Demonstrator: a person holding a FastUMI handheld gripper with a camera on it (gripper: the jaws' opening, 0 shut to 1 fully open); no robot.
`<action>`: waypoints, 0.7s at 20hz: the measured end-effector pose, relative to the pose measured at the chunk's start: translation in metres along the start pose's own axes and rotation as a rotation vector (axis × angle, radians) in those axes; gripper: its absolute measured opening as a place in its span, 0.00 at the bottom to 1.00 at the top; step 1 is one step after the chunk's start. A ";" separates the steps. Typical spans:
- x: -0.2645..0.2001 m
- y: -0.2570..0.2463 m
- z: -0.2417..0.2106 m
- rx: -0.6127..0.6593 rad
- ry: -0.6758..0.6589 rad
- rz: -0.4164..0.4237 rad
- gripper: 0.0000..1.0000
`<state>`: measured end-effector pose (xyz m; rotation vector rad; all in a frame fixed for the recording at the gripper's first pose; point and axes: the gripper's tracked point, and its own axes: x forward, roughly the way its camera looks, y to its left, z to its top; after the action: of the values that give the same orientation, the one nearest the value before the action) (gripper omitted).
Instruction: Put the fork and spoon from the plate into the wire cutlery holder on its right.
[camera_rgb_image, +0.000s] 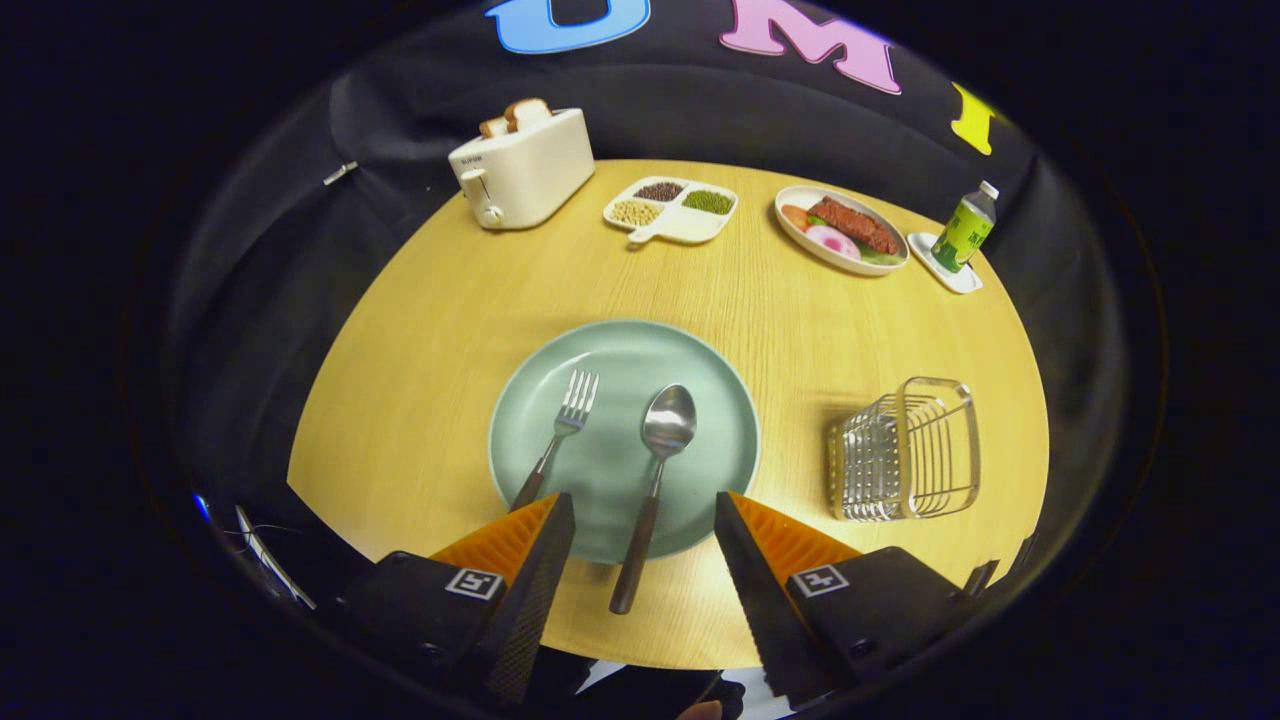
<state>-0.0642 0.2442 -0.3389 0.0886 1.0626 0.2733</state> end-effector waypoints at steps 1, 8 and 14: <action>0.010 0.000 -0.004 0.004 0.021 -0.011 0.82; 0.059 -0.015 -0.012 0.061 0.120 -0.128 0.46; 0.061 -0.017 -0.016 0.080 0.160 -0.121 0.11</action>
<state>-0.0473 0.2431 -0.4016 0.0746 1.2336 0.1300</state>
